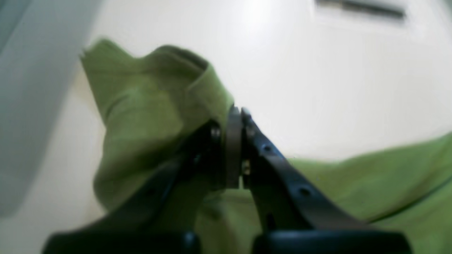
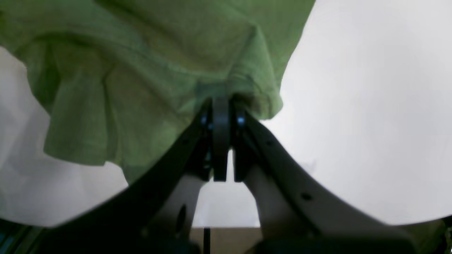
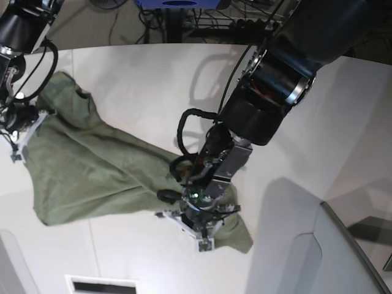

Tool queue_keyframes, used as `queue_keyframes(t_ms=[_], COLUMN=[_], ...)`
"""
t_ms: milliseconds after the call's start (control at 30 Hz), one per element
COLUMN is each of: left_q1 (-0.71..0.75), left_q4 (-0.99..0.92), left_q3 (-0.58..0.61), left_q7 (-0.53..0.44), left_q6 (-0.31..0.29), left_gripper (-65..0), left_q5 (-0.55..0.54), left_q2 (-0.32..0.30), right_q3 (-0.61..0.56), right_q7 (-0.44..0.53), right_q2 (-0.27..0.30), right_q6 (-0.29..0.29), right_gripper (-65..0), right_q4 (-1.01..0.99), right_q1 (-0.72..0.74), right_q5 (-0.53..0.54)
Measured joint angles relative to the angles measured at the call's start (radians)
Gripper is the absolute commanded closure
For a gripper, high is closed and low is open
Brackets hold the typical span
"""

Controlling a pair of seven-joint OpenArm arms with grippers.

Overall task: Layout the t-shirt on the table in an organized manner, then fold the t-shirt properly
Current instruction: 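Reach the left gripper across the shirt and grasp the hem, then drag the grasped hem with the left gripper away from the right gripper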

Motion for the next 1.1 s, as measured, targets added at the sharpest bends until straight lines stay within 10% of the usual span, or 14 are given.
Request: queue_keyframes(t_ms=[233,400,467,900,1100], left_q1=[-0.049,-0.043,-0.043,0.083,0.075], left_q4=[-0.185,-0.184,-0.181,-0.022,-0.058], left_q3=[0.139,0.165,0.165,-0.197,-0.221], left_q7=[-0.124,-0.125,-0.124,-0.117,-0.129], left_q6=[-0.018,-0.111,-0.112,-0.098,-0.276], left_gripper=[0.0,-44.8,-50.4,-36.0,-36.0], left_q5=[-0.002,-0.005,-0.003,-0.006,-0.002], left_q2=[0.024,0.030,0.030,-0.166,-0.164], right_q3=[0.000,0.000,0.000,-0.001,-0.001], right_q7=[-0.002,-0.003,-0.003,0.000,0.001], right_q2=[0.000,-0.009,-0.016,-0.018,-0.017], right_q6=[0.000,0.000,0.000,0.000,0.000], right_gripper=[-0.8,-0.8,-0.8,-0.8,-0.8], right_q4=[0.000,0.000,0.000,0.001,0.001], right_q1=[0.000,0.000,0.000,0.000,0.000], right_q5=[0.000,0.000,0.000,0.000,0.000])
